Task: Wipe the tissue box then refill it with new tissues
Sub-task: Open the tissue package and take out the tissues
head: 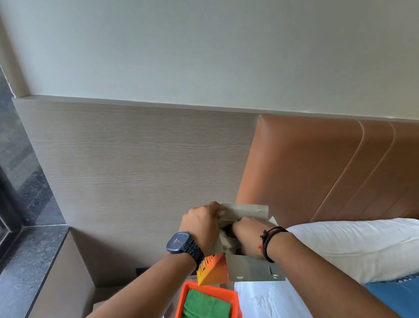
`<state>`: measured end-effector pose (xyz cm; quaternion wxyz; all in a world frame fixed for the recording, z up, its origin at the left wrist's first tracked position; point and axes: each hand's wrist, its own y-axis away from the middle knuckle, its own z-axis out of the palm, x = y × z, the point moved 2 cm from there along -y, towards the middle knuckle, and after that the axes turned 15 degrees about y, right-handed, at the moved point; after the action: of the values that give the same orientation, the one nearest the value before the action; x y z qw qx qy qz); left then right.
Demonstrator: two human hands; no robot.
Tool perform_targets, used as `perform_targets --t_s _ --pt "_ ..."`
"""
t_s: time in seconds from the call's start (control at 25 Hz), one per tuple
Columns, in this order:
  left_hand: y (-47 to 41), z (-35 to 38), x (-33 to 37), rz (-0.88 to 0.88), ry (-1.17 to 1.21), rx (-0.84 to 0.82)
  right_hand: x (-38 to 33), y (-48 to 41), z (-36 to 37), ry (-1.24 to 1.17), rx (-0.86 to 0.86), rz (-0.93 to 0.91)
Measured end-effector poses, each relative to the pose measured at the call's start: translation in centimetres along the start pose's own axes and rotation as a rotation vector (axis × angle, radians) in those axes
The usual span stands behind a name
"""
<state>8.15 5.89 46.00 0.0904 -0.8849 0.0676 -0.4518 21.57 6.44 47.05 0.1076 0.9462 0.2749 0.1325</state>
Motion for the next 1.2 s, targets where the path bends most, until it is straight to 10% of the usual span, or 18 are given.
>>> perform_targets --t_s 0.6,1.04,1.2 --pt "1.7 6.3 -2.8 -0.214 0.037 0.011 7.8 7.9 1.2 -0.473 0.347 0.283" --pt "5.7 22.1 5.8 -0.019 0.071 -0.121 18.0 23.5 5.7 -0.757 1.070 0.874" --pt "12.6 31.3 8.8 0.203 0.063 -0.402 18.8 26.7 9.7 -0.693 1.142 0.961"
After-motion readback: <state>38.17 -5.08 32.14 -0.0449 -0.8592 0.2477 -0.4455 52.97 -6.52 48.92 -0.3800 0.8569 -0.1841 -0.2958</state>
